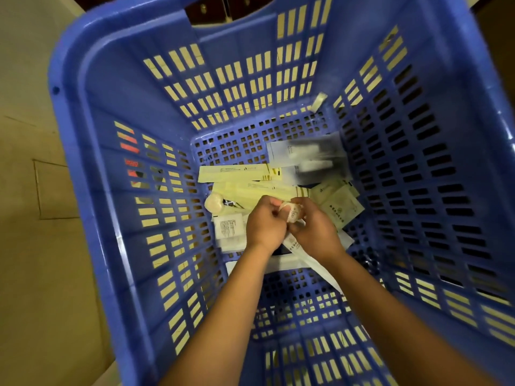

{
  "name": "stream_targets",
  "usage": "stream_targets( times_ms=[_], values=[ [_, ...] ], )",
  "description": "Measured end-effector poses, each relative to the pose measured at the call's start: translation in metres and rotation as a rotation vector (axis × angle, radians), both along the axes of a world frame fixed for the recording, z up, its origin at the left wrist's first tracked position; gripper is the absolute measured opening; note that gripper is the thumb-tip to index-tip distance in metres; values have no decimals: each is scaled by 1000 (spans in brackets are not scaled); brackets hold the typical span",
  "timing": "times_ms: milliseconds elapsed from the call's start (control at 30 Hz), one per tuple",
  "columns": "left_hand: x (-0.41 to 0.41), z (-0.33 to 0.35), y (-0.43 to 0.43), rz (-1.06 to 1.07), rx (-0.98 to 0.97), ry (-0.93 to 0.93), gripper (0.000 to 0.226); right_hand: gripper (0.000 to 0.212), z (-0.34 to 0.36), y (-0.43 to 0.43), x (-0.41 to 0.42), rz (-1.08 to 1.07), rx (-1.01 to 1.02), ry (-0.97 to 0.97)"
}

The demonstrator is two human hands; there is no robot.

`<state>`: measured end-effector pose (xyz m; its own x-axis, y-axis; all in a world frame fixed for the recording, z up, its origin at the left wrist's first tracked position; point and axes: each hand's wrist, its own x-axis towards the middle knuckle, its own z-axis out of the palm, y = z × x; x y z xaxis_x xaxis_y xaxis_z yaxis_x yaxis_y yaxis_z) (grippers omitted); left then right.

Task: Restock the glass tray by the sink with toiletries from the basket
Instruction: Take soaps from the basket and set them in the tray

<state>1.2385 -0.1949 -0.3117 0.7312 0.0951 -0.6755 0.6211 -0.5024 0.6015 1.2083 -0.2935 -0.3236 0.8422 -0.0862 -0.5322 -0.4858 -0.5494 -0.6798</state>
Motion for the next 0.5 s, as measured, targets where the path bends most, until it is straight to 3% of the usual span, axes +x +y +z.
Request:
stream_targets(
  times_ms=[167,267,333,400,500],
  values=[
    [-1,18,11,88,-218,130,13,47,21,-6,-8,-11,88,-44],
    [-2,27,16,125,-303,170,13,37,33,-8,-11,-20,132,-105],
    [1,27,22,96,-87,37,12,35,39,-9,-11,-46,138,-121],
    [7,23,33,-16,313,-119,22,36,42,-11,-11,-81,153,-120],
    [22,19,48,-121,637,-65,44,39,43,-14,-13,-135,177,-81]
  ],
)
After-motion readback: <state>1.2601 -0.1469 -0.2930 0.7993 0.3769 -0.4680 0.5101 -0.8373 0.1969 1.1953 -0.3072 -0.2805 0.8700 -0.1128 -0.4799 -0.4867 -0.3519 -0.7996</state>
